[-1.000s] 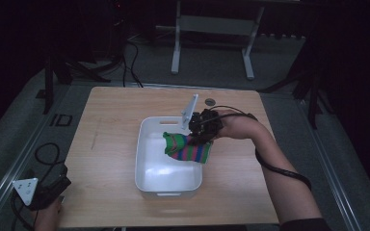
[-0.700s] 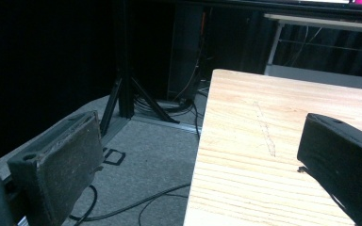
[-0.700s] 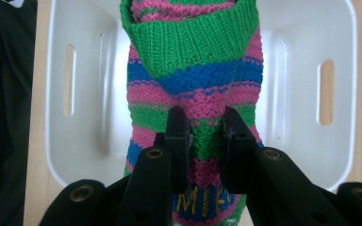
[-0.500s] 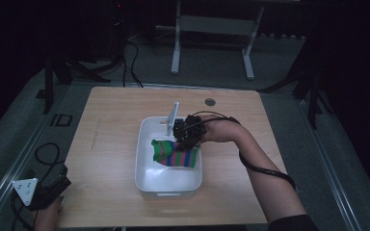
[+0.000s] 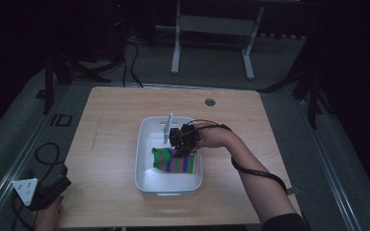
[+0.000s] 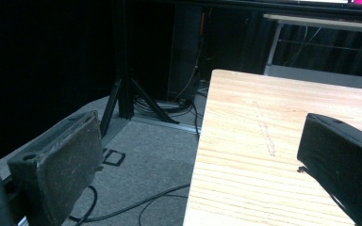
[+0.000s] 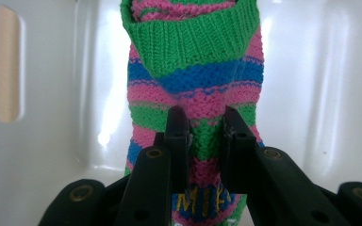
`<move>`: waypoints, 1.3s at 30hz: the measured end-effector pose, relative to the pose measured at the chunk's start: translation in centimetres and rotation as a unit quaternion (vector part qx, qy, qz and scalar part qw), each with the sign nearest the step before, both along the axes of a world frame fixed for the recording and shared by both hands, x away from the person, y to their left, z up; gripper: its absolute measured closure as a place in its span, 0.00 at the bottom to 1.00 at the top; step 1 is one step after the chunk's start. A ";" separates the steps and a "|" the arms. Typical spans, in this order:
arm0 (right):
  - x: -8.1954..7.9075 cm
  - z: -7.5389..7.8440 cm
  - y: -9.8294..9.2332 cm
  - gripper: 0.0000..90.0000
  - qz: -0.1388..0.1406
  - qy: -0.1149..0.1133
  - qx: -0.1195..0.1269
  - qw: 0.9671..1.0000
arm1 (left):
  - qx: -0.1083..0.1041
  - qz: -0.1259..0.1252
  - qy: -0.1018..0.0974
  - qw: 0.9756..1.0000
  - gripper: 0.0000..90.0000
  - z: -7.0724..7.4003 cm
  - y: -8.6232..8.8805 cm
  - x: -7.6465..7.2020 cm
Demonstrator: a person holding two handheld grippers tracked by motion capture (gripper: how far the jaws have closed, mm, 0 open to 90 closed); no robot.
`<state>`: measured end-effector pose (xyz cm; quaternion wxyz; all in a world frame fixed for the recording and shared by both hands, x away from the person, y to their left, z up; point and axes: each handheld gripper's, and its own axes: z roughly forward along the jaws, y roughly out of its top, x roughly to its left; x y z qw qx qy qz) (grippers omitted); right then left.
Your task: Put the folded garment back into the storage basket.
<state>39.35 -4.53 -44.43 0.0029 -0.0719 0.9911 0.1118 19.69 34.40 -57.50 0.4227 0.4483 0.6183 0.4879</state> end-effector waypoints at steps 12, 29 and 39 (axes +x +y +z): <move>0.4 -3.1 0.7 0.75 -0.009 0.004 -0.019 1.000 | -0.001 -0.001 -0.001 1.000 0.02 0.0 0.0 0.0; -0.1 0.4 -0.8 0.44 -0.017 -0.002 0.009 1.000 | -0.005 -0.001 -0.001 1.000 0.02 0.0 0.0 0.0; -0.5 3.3 -3.2 0.36 -0.036 -0.018 0.038 0.998 | -0.002 0.000 0.000 1.000 0.02 0.0 0.0 0.0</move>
